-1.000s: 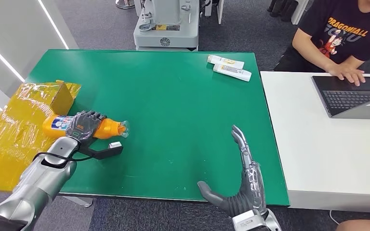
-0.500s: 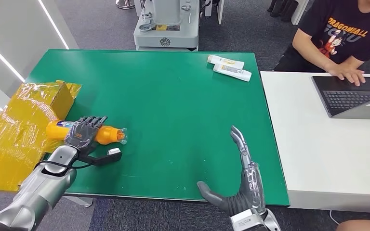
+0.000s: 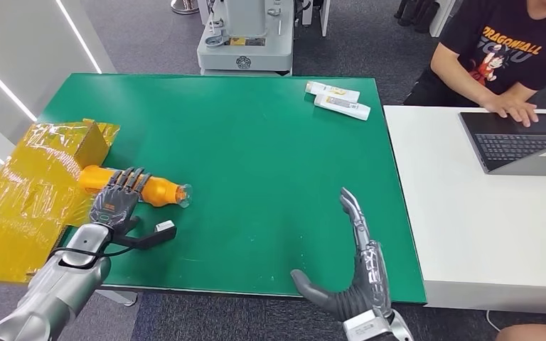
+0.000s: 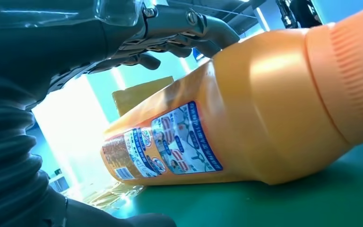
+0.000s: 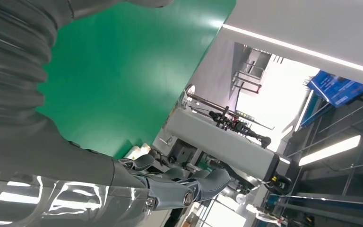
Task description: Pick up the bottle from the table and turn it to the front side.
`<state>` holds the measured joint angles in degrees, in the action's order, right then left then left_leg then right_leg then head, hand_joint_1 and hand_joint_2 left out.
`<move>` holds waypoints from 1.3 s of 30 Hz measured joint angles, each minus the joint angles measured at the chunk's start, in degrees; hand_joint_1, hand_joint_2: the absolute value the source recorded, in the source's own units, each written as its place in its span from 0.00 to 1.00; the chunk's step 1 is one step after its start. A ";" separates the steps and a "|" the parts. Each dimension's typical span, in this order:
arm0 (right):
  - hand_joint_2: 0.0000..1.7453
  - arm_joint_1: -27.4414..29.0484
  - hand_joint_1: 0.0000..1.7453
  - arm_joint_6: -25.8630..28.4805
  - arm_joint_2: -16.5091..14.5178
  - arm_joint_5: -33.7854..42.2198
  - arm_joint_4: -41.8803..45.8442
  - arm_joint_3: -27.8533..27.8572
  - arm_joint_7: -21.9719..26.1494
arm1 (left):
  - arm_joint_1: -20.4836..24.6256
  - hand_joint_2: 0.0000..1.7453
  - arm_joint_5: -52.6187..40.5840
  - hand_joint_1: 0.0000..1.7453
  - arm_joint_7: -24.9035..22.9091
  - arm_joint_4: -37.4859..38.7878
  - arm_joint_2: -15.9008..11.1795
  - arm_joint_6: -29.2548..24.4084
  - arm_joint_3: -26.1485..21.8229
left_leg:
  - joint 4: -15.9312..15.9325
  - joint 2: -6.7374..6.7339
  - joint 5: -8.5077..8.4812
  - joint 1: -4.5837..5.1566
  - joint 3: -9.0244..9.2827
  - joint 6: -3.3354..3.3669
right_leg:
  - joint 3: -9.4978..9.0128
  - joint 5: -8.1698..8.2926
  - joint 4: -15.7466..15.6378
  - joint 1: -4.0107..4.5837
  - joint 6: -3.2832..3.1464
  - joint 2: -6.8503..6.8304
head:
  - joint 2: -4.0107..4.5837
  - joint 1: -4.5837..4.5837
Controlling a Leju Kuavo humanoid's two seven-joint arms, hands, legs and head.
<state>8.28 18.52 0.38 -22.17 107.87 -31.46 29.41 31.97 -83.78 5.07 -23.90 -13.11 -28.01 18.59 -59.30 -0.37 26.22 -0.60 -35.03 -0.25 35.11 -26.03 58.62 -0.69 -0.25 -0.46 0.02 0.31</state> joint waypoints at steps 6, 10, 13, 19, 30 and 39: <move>1.00 0.13 0.00 1.70 0.83 0.69 -0.20 -0.51 0.16 | -1.98 1.00 2.03 0.00 0.37 -1.29 -0.19 -4.93 -2.17 | 0.00 -0.03 -0.01 0.00 0.06 -0.01 | 0.00 0.00 0.00 0.00 0.00 0.03 | 0.00 -0.01; 1.00 0.16 0.00 3.43 1.66 1.31 -0.21 -1.20 -0.01 | -6.71 1.00 11.89 0.00 8.59 -10.42 1.73 -10.89 -7.81 | -0.04 -0.02 -0.01 0.01 0.04 -0.02 | 0.04 0.00 -0.03 -0.01 0.00 0.02 | 0.00 0.01; 1.00 0.15 0.00 4.54 2.31 2.01 -0.28 -1.73 0.01 | -10.15 1.00 20.04 0.00 19.51 -21.05 5.22 -11.95 -14.50 | -0.04 -0.03 0.04 0.03 -0.02 -0.03 | 0.02 -0.01 -0.05 -0.02 0.02 0.03 | 0.00 -0.01; 1.00 -0.10 0.00 7.47 3.50 4.30 -1.11 -2.56 1.38 | -13.79 1.00 49.09 0.00 34.37 -38.25 10.99 -12.11 -19.53 | -0.08 -0.01 0.10 0.03 -0.02 -0.04 | 0.03 -0.01 -0.08 -0.02 0.03 0.04 | 0.00 -0.01; 1.00 -0.31 0.00 9.86 4.92 5.62 -1.93 -3.30 2.46 | -14.34 1.00 82.79 0.00 24.92 -56.49 13.95 4.02 -4.72 | -0.08 0.02 0.09 0.02 -0.02 -0.04 | -0.01 -0.01 -0.06 -0.02 0.03 -0.02 | 0.00 -0.01; 1.00 -0.21 0.00 10.40 4.96 4.88 -1.04 -3.31 1.55 | -18.67 1.00 96.60 0.00 21.53 -60.60 16.30 14.93 3.35 | -0.07 0.00 0.14 0.03 -0.02 -0.04 | 0.01 -0.03 -0.07 -0.02 0.04 0.02 | 0.00 0.00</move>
<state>8.08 28.92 5.33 -17.29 106.83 -34.78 30.96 13.29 12.81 26.60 -84.50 3.20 -13.08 21.94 -59.37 -0.37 26.36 -0.57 -35.06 -0.29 35.12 -26.06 58.55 -0.71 -0.21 -0.45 0.02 0.31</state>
